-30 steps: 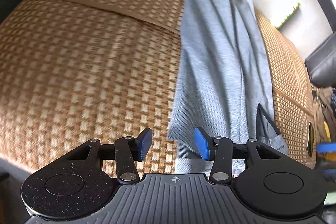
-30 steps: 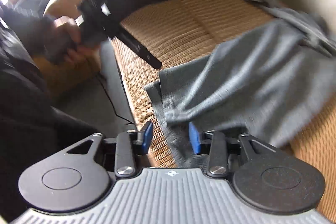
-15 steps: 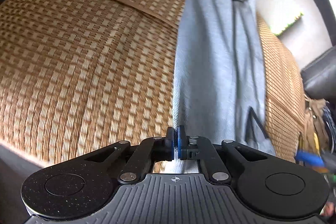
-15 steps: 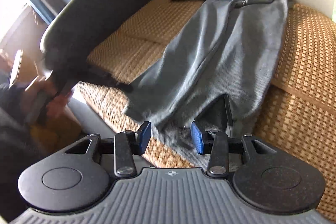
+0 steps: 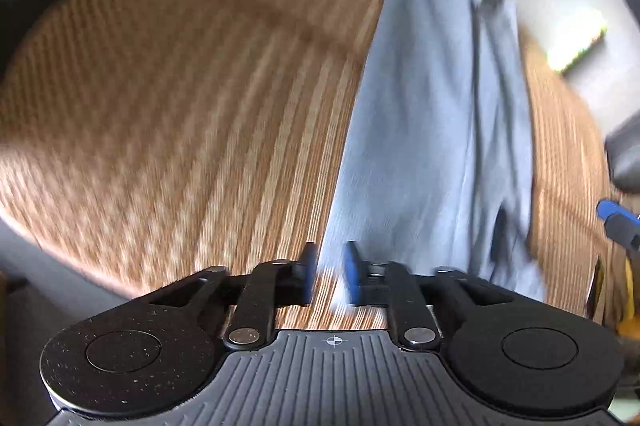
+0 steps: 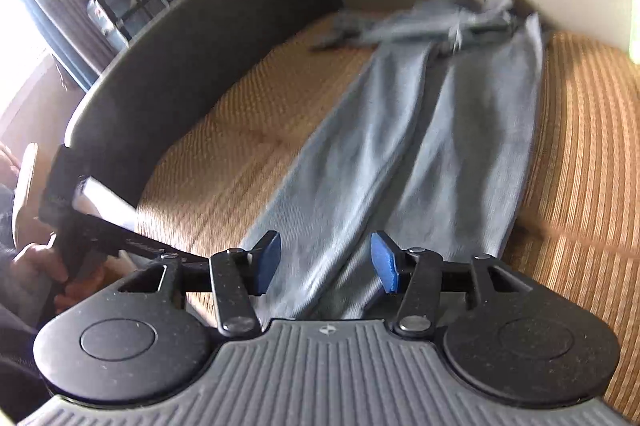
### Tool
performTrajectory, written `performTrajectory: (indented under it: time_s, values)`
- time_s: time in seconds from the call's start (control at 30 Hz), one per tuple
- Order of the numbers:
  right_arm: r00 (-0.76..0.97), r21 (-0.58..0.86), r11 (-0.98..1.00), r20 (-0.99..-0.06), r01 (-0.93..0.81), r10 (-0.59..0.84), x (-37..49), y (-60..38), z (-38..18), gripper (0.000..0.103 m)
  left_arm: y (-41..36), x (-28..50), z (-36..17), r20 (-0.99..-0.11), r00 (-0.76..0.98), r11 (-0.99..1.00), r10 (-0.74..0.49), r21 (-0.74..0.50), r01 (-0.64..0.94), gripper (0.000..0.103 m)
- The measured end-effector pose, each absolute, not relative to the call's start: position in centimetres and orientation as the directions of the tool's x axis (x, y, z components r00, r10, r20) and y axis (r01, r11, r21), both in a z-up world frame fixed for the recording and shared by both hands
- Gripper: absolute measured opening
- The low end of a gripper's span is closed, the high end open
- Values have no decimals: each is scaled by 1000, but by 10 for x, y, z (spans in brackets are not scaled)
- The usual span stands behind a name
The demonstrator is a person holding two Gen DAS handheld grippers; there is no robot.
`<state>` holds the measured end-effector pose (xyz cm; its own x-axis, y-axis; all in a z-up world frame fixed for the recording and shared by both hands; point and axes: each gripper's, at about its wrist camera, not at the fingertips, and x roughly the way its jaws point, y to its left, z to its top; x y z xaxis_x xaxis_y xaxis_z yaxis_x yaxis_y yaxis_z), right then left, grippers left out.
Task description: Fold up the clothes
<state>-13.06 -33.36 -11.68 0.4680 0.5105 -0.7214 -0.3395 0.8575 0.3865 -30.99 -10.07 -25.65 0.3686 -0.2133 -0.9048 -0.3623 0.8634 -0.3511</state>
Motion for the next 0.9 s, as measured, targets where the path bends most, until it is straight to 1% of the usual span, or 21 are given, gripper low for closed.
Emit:
performTrajectory:
  time_s: [0.03, 0.2, 0.23, 0.3, 0.4, 0.43, 0.5, 0.57, 0.67, 0.73, 0.8, 0.9]
  values:
    - [484, 389, 854, -705, -347, 518, -121, -337, -113, 56, -97, -299, -247, -898, 400, 858, -184, -346, -380, 63]
    - [556, 386, 837, -626, -387, 546, -60, -356, -107, 58, -91, -214, -219, -852, 520, 837, -53, -322, -443, 63]
    - [572, 373, 837, -612, -400, 547, -45, -358, -106, 59, -89, -195, -218, -840, 541, 838, -34, -319, -443, 63]
    - [597, 340, 836, -588, -430, 546, -13, -359, -107, 59, -86, -161, -218, -820, 573, 843, 5, -304, -443, 68]
    - [604, 307, 829, -574, -467, 553, 41, -350, -114, 59, -69, -110, -230, -803, 594, 849, 49, -280, -449, 68]
    - [600, 293, 824, -575, -484, 557, 58, -343, -117, 59, -62, -98, -235, -799, 599, 844, 59, -280, -457, 69]
    - [588, 260, 813, -581, -521, 563, 86, -323, -123, 59, -42, -71, -242, -790, 608, 825, 83, -287, -486, 73]
    - [572, 224, 799, -594, -559, 566, 113, -299, -130, 60, -22, -46, -252, -789, 607, 809, 93, -296, -508, 73]
    - [546, 175, 780, -622, -601, 561, 152, -259, -147, 66, 10, -32, -259, -782, 618, 793, 80, -326, -514, 73]
    - [530, 152, 768, -641, -622, 555, 182, -229, -163, 66, 28, -27, -263, -782, 618, 815, 75, -310, -490, 73]
    - [523, 141, 778, -666, -612, 532, 216, -200, -180, 66, 44, -24, -268, -785, 615, 836, 71, -290, -466, 73]
    - [522, 126, 811, -706, -571, 478, 271, -161, -204, 66, 61, -25, -276, -794, 607, 845, 39, -298, -444, 73]
